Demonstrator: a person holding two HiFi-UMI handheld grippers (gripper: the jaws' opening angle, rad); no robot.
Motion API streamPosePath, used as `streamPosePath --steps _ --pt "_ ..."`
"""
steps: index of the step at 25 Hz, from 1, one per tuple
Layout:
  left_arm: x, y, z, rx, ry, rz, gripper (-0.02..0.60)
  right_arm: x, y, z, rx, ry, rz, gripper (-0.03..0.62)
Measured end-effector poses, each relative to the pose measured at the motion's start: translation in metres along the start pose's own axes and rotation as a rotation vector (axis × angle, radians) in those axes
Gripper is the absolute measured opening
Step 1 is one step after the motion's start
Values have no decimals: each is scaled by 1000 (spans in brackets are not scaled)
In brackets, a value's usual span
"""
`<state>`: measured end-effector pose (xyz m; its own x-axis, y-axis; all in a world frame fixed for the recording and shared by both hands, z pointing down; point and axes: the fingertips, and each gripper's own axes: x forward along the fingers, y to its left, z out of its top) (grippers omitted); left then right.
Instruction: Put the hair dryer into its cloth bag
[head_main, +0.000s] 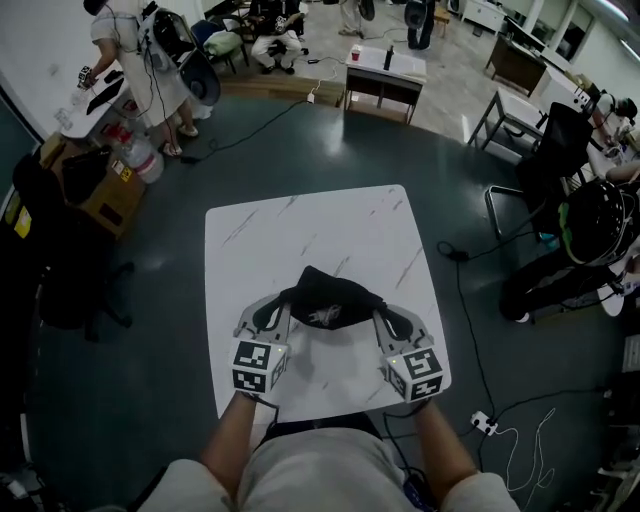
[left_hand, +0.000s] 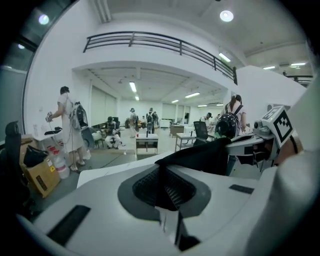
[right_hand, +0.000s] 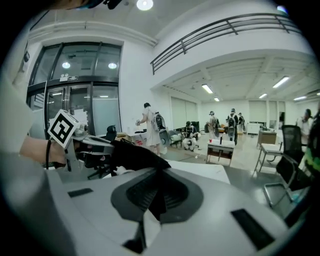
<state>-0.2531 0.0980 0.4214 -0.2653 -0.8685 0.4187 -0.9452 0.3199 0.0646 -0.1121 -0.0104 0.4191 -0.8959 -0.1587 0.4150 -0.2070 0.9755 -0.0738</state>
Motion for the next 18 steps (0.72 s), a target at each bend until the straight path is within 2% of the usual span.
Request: streamPosePath --steps 6,13,18 --pt "6 4 46 27 -67 -10 18 -9 -18 45 35 -71 -28 20" --pt "54 12 86 77 -55 -41 18 29 -62 80 -17 -82 -39 20" --pt "95 35 120 106 -55 13 18 65 -92 111 -67 -98 -20 20"
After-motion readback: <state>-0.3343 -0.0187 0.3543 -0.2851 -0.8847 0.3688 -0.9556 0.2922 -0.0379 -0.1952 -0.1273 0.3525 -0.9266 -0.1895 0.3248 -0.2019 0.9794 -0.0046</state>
